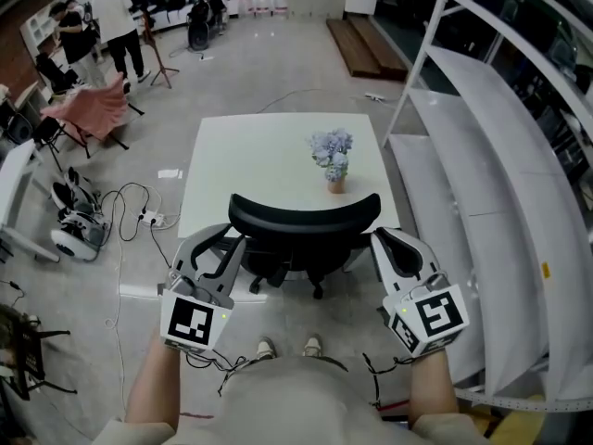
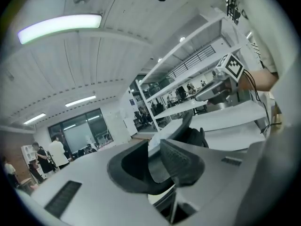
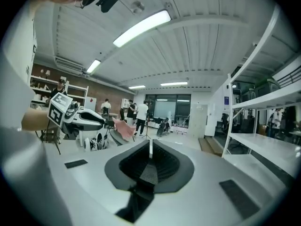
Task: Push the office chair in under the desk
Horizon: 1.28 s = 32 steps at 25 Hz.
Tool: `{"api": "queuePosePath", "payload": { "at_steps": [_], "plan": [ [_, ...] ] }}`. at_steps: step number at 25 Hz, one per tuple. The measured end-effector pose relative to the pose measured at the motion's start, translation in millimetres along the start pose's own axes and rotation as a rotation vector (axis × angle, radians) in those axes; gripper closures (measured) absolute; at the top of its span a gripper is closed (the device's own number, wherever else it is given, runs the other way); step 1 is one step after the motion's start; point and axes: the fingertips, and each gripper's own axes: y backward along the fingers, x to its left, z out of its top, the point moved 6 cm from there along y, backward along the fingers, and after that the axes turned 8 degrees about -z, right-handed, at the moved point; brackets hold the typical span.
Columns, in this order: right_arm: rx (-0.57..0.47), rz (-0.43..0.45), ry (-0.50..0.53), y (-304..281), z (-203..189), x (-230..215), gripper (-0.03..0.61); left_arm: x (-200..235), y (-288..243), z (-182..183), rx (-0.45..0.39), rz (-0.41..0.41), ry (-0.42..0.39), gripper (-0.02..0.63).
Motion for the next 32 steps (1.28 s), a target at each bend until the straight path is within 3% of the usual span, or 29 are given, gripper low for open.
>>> {"api": "queuePosePath", "payload": {
  "at_steps": [4,7,9,16,20,32],
  "plan": [
    [-0.107,-0.026,-0.008,16,37,-1,0.561,10,14,38,-0.088,0.042,-0.022,0.554],
    [-0.185,-0.046,-0.027,29,63,-1,0.571,15,26,55,-0.129,0.076,0.084,0.566],
    [-0.230,-0.054,-0.026,38,77,2,0.571,18,35,64,-0.146,0.089,0.108,0.571],
    [-0.326,-0.069,-0.023,56,105,8,0.571,27,60,92,-0.193,0.120,0.060,0.606],
    [-0.311,-0.062,-0.021,51,98,10,0.571,28,61,89,-0.205,0.126,0.060,0.606],
    [-0.112,-0.060,-0.020,23,36,14,0.572,7,45,36,-0.110,0.086,0.152,0.606]
  ]
}}
